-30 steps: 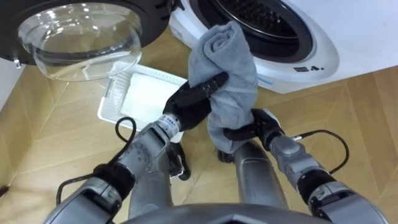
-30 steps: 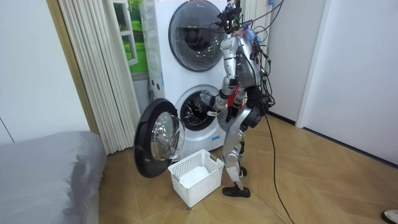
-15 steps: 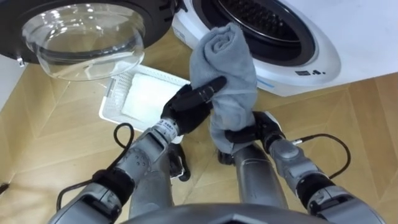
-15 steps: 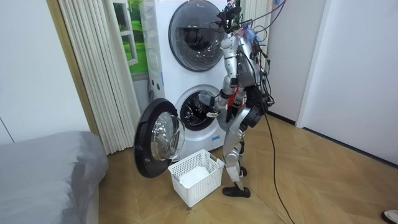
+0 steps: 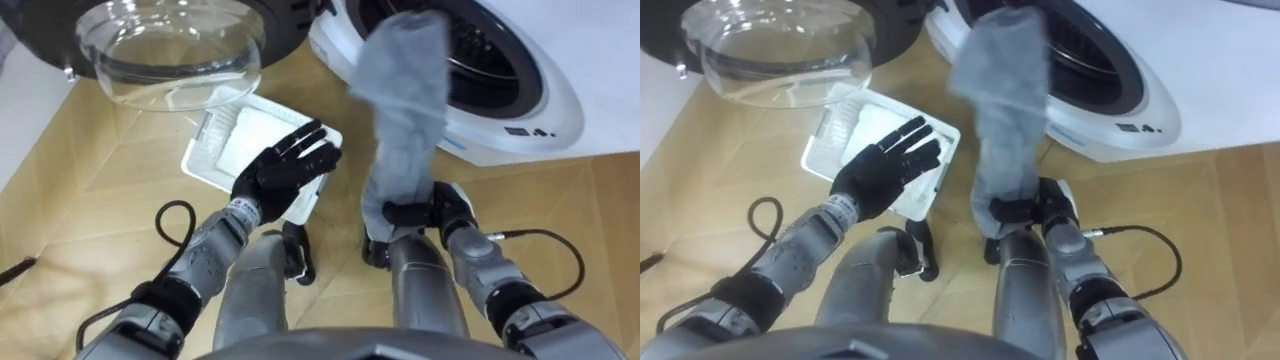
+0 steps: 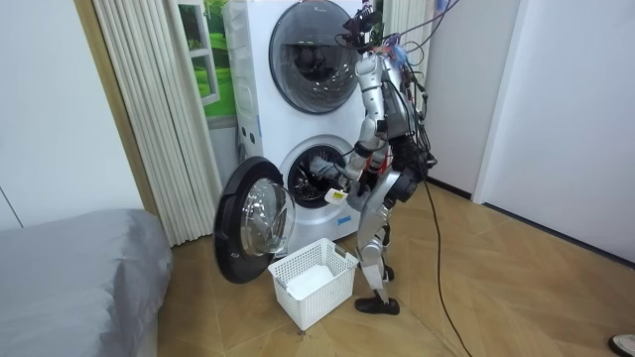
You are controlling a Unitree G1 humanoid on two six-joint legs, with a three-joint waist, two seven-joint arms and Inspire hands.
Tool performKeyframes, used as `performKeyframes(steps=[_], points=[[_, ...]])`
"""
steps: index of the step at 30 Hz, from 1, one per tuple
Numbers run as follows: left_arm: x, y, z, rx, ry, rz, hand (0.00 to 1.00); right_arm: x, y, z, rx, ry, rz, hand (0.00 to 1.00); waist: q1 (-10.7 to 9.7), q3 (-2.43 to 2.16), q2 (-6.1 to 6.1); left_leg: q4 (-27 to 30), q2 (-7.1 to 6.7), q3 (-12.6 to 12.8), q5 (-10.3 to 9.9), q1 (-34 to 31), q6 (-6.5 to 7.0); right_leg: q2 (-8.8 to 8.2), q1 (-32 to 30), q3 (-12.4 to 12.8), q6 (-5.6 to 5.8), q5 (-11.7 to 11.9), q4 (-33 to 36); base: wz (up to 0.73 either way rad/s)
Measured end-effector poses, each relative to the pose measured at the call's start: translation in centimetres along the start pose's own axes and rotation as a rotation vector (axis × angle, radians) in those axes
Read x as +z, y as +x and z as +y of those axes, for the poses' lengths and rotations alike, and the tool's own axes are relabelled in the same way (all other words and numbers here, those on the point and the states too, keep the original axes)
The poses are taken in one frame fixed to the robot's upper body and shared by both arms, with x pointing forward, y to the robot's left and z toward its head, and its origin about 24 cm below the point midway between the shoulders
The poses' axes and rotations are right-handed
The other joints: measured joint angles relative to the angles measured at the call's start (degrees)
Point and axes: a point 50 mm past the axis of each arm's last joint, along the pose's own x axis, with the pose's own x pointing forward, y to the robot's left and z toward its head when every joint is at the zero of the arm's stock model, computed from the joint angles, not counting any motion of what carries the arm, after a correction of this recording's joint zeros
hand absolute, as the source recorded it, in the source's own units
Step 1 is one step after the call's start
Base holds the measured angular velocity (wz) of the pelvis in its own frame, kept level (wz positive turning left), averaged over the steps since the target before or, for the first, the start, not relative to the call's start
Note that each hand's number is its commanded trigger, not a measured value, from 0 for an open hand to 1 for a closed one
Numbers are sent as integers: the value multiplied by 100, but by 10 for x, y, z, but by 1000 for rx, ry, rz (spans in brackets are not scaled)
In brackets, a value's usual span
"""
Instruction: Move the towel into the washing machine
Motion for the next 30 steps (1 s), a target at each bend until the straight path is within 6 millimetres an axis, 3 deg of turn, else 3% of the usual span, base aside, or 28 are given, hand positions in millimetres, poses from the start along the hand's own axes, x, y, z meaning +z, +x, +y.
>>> performKeyframes(steps=[7, 18, 27, 30], points=[[2, -2, 10, 114, 47, -8, 0, 0, 2, -7, -36, 76, 24, 100, 10, 11, -17, -77, -75, -58, 69, -27, 14, -88, -1, -84, 19, -17, 14, 10], [6, 2, 5, 150, 22, -43, 0, 5, 6, -13, -32, 176, 57, 100, 2, 57, -90, -72, -97, -142, 87, -99, 46, -174, -14, -175, 56, -47, 10, 6], [16, 5, 3, 153, 31, -73, 0, 13, 8, -49, -105, 326, 55, 100, 49, 66, -102, 54, -93, -156, 85, -248, 52, -222, -102, -254, 68, -118, 131, 5], [20, 5, 4, 162, 40, -83, 0, 21, 9, -63, -124, 394, 55, 100, 55, 95, -151, 75, -155, -149, 83, -333, 58, -290, -224, -261, 51, -175, 263, 10]])
